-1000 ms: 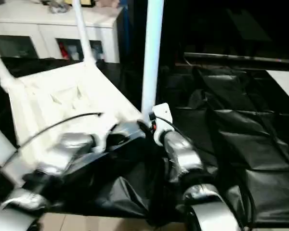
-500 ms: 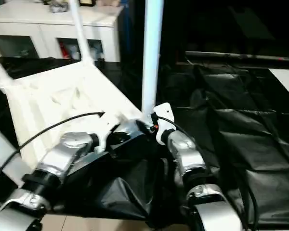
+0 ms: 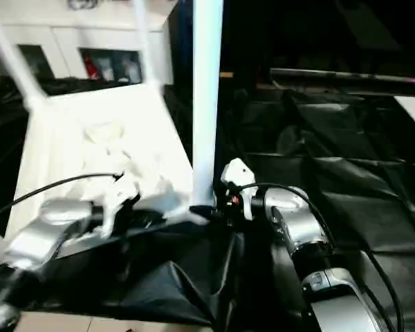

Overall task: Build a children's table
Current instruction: Rotate leg to tighten

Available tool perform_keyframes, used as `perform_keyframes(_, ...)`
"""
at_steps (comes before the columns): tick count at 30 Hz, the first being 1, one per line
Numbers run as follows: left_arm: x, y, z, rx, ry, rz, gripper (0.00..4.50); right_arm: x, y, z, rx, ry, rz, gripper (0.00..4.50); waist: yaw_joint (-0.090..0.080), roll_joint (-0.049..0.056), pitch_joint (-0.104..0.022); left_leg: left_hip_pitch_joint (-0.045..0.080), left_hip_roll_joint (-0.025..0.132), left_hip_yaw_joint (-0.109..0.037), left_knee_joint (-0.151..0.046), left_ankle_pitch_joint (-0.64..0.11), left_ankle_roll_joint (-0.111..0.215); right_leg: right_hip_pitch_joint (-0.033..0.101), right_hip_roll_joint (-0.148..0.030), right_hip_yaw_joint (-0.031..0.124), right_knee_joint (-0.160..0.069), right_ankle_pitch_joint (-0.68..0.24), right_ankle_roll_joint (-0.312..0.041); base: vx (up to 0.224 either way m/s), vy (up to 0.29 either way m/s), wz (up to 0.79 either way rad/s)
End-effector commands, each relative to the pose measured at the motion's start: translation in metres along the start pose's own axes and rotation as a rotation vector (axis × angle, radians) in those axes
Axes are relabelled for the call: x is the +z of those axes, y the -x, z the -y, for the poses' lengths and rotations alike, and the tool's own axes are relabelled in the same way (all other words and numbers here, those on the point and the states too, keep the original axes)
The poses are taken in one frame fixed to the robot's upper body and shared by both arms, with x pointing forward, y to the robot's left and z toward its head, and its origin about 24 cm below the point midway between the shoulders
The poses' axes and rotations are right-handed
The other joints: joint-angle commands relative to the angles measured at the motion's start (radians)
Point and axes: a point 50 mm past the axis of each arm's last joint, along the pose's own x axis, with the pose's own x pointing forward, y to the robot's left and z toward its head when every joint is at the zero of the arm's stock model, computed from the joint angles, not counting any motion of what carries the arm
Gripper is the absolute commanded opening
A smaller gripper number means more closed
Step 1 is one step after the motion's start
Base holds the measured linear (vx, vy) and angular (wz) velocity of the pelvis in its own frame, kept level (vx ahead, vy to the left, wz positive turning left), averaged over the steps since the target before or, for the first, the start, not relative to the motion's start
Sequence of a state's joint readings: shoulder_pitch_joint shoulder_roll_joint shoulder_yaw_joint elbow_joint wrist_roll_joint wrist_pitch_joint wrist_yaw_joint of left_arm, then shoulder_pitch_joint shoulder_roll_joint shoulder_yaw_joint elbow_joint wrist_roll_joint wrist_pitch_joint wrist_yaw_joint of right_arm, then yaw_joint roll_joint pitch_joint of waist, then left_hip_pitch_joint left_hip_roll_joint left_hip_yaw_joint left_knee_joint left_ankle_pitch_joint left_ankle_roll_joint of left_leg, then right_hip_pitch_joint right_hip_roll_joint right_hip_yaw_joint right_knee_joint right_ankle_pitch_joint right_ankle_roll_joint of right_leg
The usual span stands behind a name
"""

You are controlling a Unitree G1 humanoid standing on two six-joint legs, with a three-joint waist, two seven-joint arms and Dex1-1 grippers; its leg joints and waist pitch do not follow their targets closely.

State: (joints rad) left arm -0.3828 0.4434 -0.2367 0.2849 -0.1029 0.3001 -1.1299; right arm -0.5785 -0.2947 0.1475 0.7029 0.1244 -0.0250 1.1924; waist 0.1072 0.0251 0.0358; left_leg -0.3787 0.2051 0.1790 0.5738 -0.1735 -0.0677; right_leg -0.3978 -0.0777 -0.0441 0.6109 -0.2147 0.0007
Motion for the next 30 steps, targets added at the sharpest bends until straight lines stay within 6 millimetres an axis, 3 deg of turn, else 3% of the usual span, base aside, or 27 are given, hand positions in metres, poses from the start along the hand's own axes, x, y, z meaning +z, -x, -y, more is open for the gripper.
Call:
perform_keyframes(1, -0.017, -0.006, 0.011, -0.067, 0.068, -0.041, 0.00, 0.002, 0.003, 0.000, 0.029, -0.002, -0.006, 3.60, 0.001, -0.003, -0.059, 0.016, 0.024, 0.000, -0.053, -0.121, 0.086, 0.047, -0.046, 0.026, -0.047, 0.082, -0.282, 0.000, 0.000, 0.00)
perform_keyframes(3, -0.017, -0.005, 0.011, -0.066, 0.067, -0.045, 0.00, 0.000, 0.003, -0.002, 0.048, 0.003, -0.026, 3.22, 0.002, -0.006, -0.057, 0.015, 0.024, 0.001, -0.055, -0.144, 0.074, 0.048, -0.050, 0.028, -0.051, 0.040, -0.274, 0.000, 0.000, 0.00)
perform_keyframes(6, -0.016, -0.005, 0.010, -0.060, 0.065, -0.044, 0.00, -0.002, 0.002, -0.003, 0.059, 0.010, -0.041, 3.11, 0.004, -0.006, -0.055, 0.016, 0.024, 0.000, -0.056, -0.155, 0.060, 0.048, -0.052, 0.029, -0.053, 0.001, -0.263, 0.000, 0.000, 0.00)
perform_keyframes(12, -0.015, -0.005, 0.008, -0.053, 0.064, -0.043, 0.00, -0.003, 0.003, -0.004, 0.070, 0.010, -0.056, 2.57, 0.005, -0.004, -0.059, 0.017, 0.023, 0.000, -0.053, -0.136, 0.060, 0.049, -0.049, 0.029, -0.048, 0.036, -0.263, 0.000, 0.000, 0.00)
perform_keyframes(19, -0.013, -0.012, 0.002, 0.025, 0.087, -0.037, 0.00, -0.008, -0.001, -0.003, 0.002, -0.026, -0.034, 2.49, 0.006, -0.008, -0.057, 0.016, 0.022, 0.000, -0.052, -0.136, 0.062, 0.049, -0.050, 0.029, -0.049, 0.022, -0.263, 0.000, 0.000, 0.00)
perform_keyframes(21, -0.009, -0.021, -0.004, 0.106, 0.108, -0.029, 0.00, -0.015, -0.006, 0.002, -0.120, -0.052, -0.040, 2.49, 0.001, -0.010, -0.051, 0.017, 0.021, 0.000, -0.057, -0.170, 0.043, 0.045, -0.053, 0.032, -0.058, -0.046, -0.256, 0.000, 0.000, 0.00)
perform_keyframes(22, -0.008, -0.023, -0.005, 0.114, 0.110, -0.028, 0.00, -0.015, -0.007, 0.002, -0.134, -0.056, -0.040, 2.49, 0.000, -0.010, -0.046, 0.020, 0.021, -0.002, -0.062, -0.206, 0.025, 0.045, -0.055, 0.033, -0.066, -0.124, -0.241, 0.000, 0.000, 0.00)
perform_keyframes(23, -0.003, -0.036, -0.013, 0.218, 0.133, -0.023, 0.00, -0.023, -0.016, 0.008, -0.315, -0.126, -0.045, 2.48, -0.005, -0.010, -0.041, 0.023, 0.020, -0.001, -0.068, -0.247, 0.007, 0.041, -0.056, 0.035, -0.075, -0.210, -0.222, 0.000, 0.000, 0.00)
perform_keyframes(25, 0.001, -0.044, -0.017, 0.275, 0.145, -0.019, 0.00, -0.027, -0.022, 0.009, -0.404, -0.175, -0.050, 2.48, -0.007, -0.009, -0.033, 0.036, 0.019, -0.003, -0.073, -0.313, -0.018, 0.033, -0.058, 0.036, -0.090, -0.332, -0.196, -0.026, -0.001, 0.00)
perform_keyframes(26, 0.006, -0.052, -0.020, 0.324, 0.162, -0.011, 0.00, -0.030, -0.029, 0.008, -0.481, -0.217, -0.055, 2.48, -0.012, -0.013, -0.035, 0.037, 0.016, -0.009, -0.077, -0.343, -0.037, 0.039, -0.062, 0.035, -0.098, -0.433, -0.152, -0.052, -0.001, 0.00)
perform_keyframes(28, 0.007, -0.055, -0.021, 0.335, 0.170, -0.008, 0.00, -0.031, -0.032, 0.008, -0.505, -0.232, -0.055, 2.48, -0.011, -0.014, -0.038, 0.038, 0.018, -0.012, -0.079, -0.344, -0.030, 0.037, -0.064, 0.036, -0.103, -0.438, -0.133, 0.000, 0.000, 0.00)
perform_keyframes(30, 0.018, -0.071, -0.022, 0.380, 0.162, -0.006, 0.00, -0.031, -0.052, 0.004, -0.614, -0.310, -0.055, 2.48, -0.014, -0.010, -0.037, 0.040, 0.015, -0.010, -0.080, -0.343, -0.028, 0.030, -0.060, 0.038, -0.106, -0.430, -0.130, 0.000, 0.000, 0.00)
